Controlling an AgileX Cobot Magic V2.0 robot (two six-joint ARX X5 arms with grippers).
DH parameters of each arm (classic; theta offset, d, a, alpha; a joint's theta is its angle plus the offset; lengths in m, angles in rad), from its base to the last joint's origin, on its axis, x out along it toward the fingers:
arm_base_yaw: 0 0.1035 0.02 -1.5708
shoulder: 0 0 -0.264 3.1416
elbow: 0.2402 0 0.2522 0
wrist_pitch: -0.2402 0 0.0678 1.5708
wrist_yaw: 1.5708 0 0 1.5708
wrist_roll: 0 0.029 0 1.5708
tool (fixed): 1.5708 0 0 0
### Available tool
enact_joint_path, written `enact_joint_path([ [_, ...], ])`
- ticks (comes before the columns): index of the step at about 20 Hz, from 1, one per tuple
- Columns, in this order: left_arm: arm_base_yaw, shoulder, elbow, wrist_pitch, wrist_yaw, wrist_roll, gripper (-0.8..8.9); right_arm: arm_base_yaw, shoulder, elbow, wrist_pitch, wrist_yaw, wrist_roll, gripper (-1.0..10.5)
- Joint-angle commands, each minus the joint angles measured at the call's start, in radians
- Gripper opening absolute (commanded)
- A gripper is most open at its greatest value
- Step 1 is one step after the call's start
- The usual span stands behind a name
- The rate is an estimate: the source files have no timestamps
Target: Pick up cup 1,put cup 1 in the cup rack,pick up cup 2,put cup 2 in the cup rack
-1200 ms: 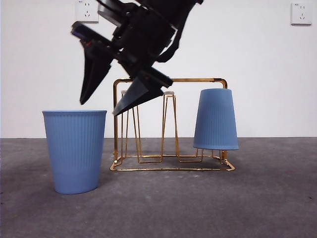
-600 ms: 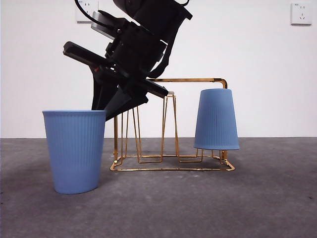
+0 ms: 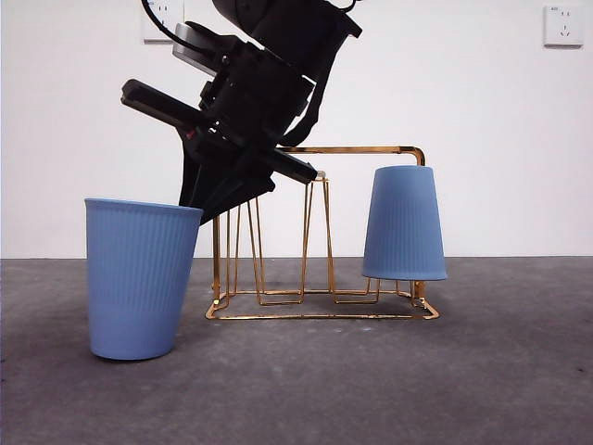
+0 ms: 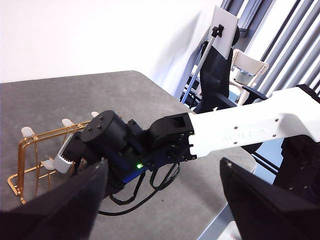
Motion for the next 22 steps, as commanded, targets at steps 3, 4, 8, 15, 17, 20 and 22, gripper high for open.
enact_joint_path([
  [3, -0.001, 0.0, -0.006, 0.066, 0.028, -0.016, 3.77, 0.002, -0.096, 0.005, -0.042, -0.001, -0.017, -0.1],
  [4, -0.001, 0.0, -0.006, 0.094, 0.043, -0.02, 3.77, 0.002, -0.127, 0.005, -0.052, 0.006, -0.022, -0.1],
  [8, -0.001, 0.002, -0.006, 0.242, 0.118, -0.042, 3.77, 0.002, -0.304, 0.005, -0.075, 0.056, -0.046, -0.1],
  [15, -0.001, 0.035, -0.006, 0.474, 0.197, -0.082, 3.82, 0.002, -0.704, 0.005, -0.062, 0.148, -0.099, -0.1],
  [17, -0.001, 0.058, -0.006, 0.547, 0.236, -0.097, 3.88, 0.002, -0.806, 0.005, -0.046, 0.156, -0.119, -0.1],
  [20, -0.001, 0.111, -0.006, 0.686, 0.319, -0.146, 4.36, 0.002, -0.943, 0.005, -0.011, 0.159, -0.14, -0.1],
  [22, -0.001, 0.159, -0.006, 0.796, 0.384, -0.184, 4.51, 0.002, -1.019, 0.005, 0.019, 0.16, -0.167, -0.1],
])
